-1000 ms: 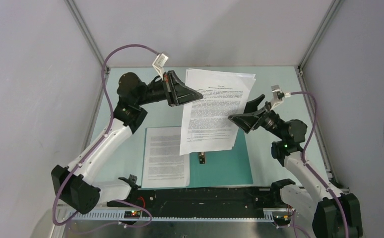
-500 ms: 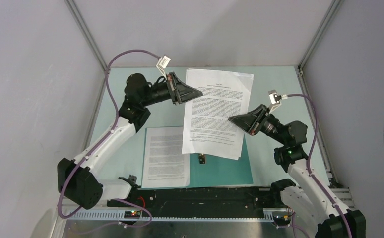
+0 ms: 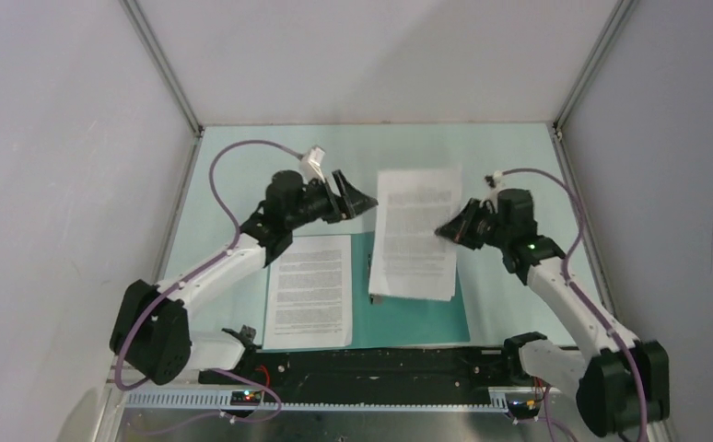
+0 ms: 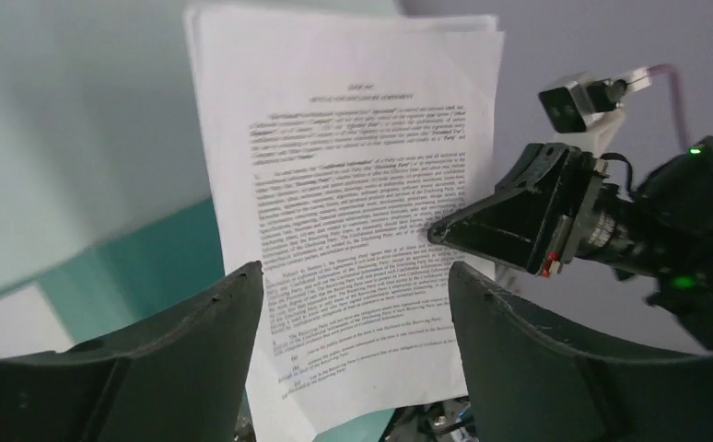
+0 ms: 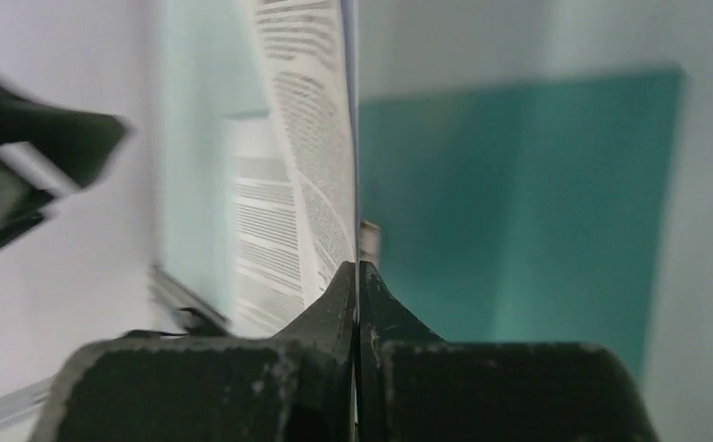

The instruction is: Put the files into the folder

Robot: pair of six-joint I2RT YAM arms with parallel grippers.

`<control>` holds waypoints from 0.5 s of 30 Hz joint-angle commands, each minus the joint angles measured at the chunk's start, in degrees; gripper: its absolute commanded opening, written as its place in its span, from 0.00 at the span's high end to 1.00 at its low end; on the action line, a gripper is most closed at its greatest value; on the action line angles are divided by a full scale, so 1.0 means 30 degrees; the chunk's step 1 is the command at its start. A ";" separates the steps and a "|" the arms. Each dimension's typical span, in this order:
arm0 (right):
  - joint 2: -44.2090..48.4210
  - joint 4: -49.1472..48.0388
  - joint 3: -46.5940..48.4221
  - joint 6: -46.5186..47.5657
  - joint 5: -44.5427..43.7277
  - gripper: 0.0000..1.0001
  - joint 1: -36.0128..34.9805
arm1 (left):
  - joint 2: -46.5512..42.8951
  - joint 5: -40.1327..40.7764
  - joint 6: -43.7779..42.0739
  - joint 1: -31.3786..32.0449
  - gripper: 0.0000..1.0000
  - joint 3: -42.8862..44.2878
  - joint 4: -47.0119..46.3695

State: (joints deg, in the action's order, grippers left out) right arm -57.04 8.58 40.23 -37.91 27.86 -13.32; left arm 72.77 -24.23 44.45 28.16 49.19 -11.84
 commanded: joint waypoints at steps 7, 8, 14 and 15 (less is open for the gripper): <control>-0.6980 0.5902 0.0509 0.3293 -0.8209 1.00 -0.2434 | 0.2000 0.9467 0.0430 0.2084 0.22 -0.0700 0.6635; -0.7197 0.5989 0.0588 0.3431 -0.8833 1.00 -0.2603 | 0.1650 1.0248 0.0498 0.2090 0.22 -0.0915 0.7320; -0.7894 0.6401 0.1022 0.4023 -1.0582 1.00 -0.3264 | 0.1125 1.1813 0.1505 0.2087 0.27 -0.1842 0.9438; -0.7776 0.6399 0.1053 0.4126 -1.0696 1.00 -0.3381 | 0.1148 1.1805 0.1753 0.2116 0.27 -0.1985 0.9475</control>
State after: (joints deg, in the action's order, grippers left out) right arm -80.68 26.57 40.40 -28.36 2.09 -21.98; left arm 78.26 5.19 46.61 34.50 45.01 12.08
